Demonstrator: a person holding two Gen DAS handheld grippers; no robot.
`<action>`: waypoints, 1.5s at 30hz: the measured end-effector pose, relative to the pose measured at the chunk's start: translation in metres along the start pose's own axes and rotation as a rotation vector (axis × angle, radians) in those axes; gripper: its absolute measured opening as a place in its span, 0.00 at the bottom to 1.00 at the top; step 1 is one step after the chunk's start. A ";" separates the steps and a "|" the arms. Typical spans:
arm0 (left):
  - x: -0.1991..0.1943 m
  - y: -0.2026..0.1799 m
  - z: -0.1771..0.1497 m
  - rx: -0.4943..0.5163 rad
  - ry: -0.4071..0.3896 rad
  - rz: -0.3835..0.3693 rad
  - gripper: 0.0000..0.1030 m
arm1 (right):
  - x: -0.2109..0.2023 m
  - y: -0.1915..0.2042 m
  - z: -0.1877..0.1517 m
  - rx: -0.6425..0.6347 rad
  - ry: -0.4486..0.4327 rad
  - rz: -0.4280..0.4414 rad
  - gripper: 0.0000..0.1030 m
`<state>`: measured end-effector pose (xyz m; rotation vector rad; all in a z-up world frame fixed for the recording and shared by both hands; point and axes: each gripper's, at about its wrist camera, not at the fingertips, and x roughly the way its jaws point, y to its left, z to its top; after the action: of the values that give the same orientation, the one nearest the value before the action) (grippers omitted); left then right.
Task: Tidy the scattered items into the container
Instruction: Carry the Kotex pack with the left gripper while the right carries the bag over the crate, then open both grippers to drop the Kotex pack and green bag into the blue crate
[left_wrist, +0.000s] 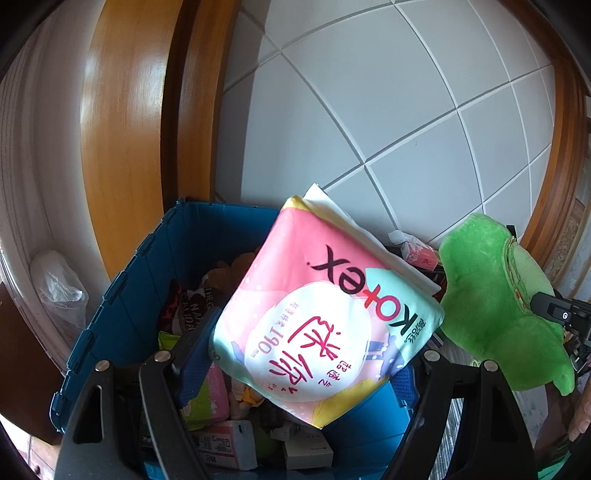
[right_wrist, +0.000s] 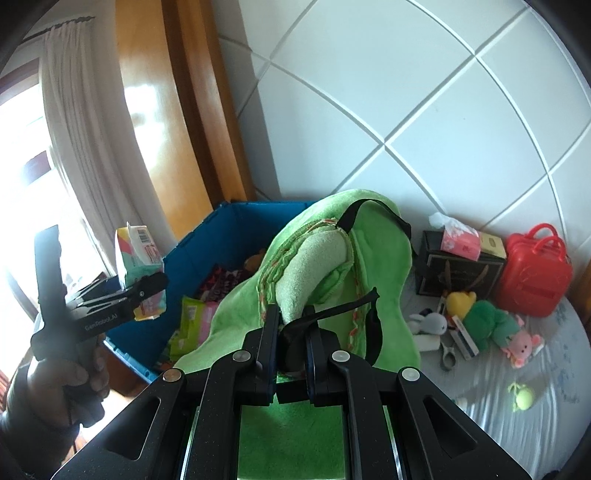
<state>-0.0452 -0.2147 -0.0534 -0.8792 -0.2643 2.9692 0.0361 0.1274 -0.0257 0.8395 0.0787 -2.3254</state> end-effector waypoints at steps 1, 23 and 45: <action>0.000 0.003 -0.001 -0.002 0.001 0.003 0.77 | 0.003 0.005 0.003 -0.007 -0.001 0.004 0.11; 0.012 0.073 -0.020 -0.067 0.052 0.087 0.77 | 0.090 0.085 0.058 -0.108 0.039 0.069 0.11; 0.042 0.122 -0.023 -0.185 0.130 0.173 1.00 | 0.158 0.116 0.081 -0.106 0.053 0.119 0.96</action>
<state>-0.0660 -0.3285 -0.1154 -1.1672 -0.4887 3.0628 -0.0305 -0.0737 -0.0366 0.8299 0.1684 -2.1682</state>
